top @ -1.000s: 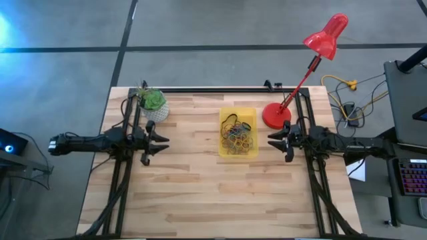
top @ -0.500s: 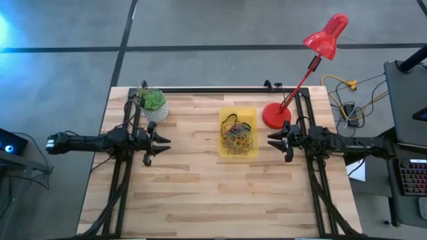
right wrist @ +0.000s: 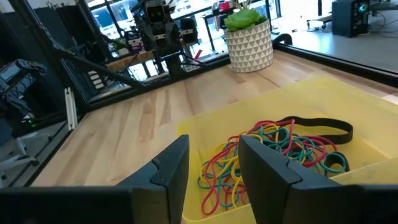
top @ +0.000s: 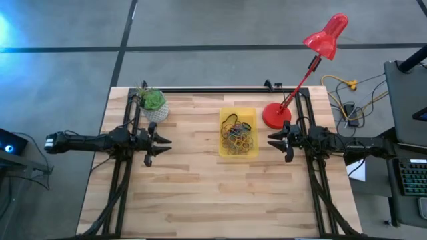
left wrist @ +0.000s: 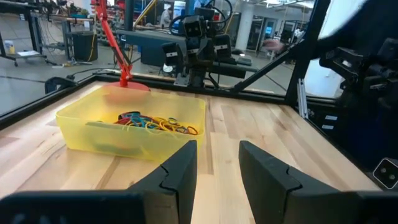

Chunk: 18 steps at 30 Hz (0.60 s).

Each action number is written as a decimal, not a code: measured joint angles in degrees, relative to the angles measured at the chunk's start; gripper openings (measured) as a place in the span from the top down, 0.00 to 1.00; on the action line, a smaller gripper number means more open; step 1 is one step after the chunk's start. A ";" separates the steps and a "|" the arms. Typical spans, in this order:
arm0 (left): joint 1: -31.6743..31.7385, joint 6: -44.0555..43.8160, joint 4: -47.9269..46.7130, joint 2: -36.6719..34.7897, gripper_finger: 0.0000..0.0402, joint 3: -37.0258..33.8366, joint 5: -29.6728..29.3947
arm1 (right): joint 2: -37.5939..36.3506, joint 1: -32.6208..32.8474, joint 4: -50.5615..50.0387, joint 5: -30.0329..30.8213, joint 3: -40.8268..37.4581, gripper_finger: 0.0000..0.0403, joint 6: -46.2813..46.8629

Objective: Pick and place rubber bands into bin
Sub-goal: Return to Home Position

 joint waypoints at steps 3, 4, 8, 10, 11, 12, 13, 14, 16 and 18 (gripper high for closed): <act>0.02 0.00 0.09 0.28 0.74 0.00 0.00 | 0.00 0.00 0.00 -0.02 -0.02 0.68 0.00; 0.00 0.00 0.08 0.30 0.74 0.00 0.00 | 0.00 0.00 0.00 -0.02 -0.02 0.68 0.00; 0.00 0.00 0.09 0.27 0.74 0.00 0.00 | 0.00 0.00 0.00 -0.02 -0.02 0.67 0.00; 0.00 0.00 0.13 0.17 0.74 0.00 0.00 | 0.00 0.00 0.00 -0.02 -0.02 0.68 0.00; 0.00 0.00 0.13 0.18 0.74 0.00 0.00 | -0.01 0.00 0.00 -0.02 -0.02 0.68 0.00; 0.00 0.02 0.11 0.19 0.74 0.00 -0.02 | -0.01 0.00 0.00 -0.02 -0.02 0.68 0.00; 0.00 0.00 0.13 0.27 0.74 0.00 -0.02 | 0.00 0.00 0.00 -0.03 -0.02 0.69 0.00; 0.00 0.00 0.11 0.30 0.74 0.00 -0.02 | -0.02 0.00 0.00 -0.04 -0.02 0.69 0.00; 0.01 0.00 0.13 0.28 0.74 0.00 -0.02 | -0.02 0.00 0.00 -0.04 -0.02 0.69 0.00; 0.01 0.00 0.10 0.28 0.74 0.00 -0.02 | 0.00 0.00 0.00 -0.04 -0.02 0.68 0.00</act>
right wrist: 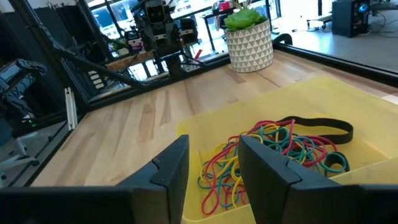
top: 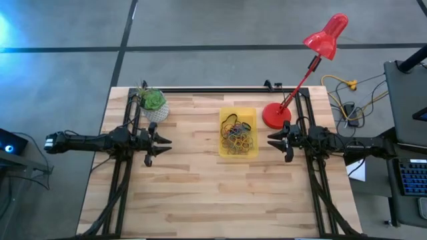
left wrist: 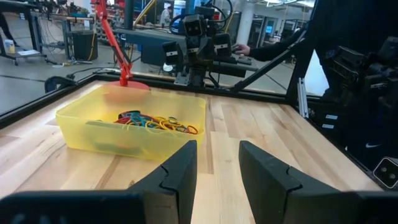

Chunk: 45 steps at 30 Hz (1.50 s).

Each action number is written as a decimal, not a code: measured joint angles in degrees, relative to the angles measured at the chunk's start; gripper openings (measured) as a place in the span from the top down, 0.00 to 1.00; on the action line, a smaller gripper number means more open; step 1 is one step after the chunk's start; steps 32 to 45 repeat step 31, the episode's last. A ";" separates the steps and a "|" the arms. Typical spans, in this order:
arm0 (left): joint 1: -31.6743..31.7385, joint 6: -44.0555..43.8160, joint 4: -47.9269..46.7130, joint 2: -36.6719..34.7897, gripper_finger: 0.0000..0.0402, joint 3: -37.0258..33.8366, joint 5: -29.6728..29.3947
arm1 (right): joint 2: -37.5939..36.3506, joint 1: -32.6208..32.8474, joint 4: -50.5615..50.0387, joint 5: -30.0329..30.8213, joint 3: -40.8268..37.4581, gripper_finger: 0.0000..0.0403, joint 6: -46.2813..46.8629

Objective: Pick and place rubber bands into bin
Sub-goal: Return to Home Position

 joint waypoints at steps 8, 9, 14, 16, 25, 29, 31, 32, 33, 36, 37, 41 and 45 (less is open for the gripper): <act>0.00 0.02 -0.02 0.00 0.74 0.00 0.00 | -0.02 0.00 0.00 -0.02 0.00 0.67 0.00; -0.01 0.00 -0.02 0.00 0.74 0.00 0.00 | -0.02 0.00 0.00 -0.02 0.00 0.68 0.00; -0.01 0.00 -0.02 0.02 0.74 0.00 0.00 | 0.00 0.00 0.00 -0.02 0.00 0.69 0.00; 0.00 0.01 -0.03 0.00 0.74 0.00 0.00 | -0.01 -0.01 0.00 -0.02 0.00 0.70 0.00; 0.00 0.01 0.00 0.02 0.74 0.00 0.00 | 0.00 0.00 0.00 -0.02 0.00 0.68 -0.02; 0.01 0.01 0.00 -0.09 0.74 0.00 0.00 | -0.01 -0.01 0.01 -0.02 0.00 0.68 0.00; 0.01 0.02 0.00 -0.03 0.74 0.00 0.00 | -0.01 -0.01 0.00 -0.02 0.00 0.69 0.00; 0.01 0.02 0.00 -0.03 0.74 0.00 0.00 | -0.01 -0.01 0.00 -0.02 0.00 0.69 0.00; 0.01 0.02 0.00 -0.03 0.74 0.00 0.00 | -0.01 -0.01 0.00 -0.02 0.00 0.69 0.00; 0.01 0.02 0.00 -0.03 0.74 0.00 0.00 | -0.01 -0.01 0.00 -0.02 0.00 0.69 0.00; 0.01 0.02 0.00 -0.03 0.74 0.00 0.00 | -0.01 -0.01 0.00 -0.02 0.00 0.69 0.00; 0.01 0.02 0.00 -0.03 0.74 0.00 0.00 | -0.01 -0.01 0.00 -0.02 0.00 0.69 0.00; 0.01 0.02 0.00 -0.03 0.74 0.00 0.00 | -0.01 -0.01 0.00 -0.02 0.00 0.69 0.00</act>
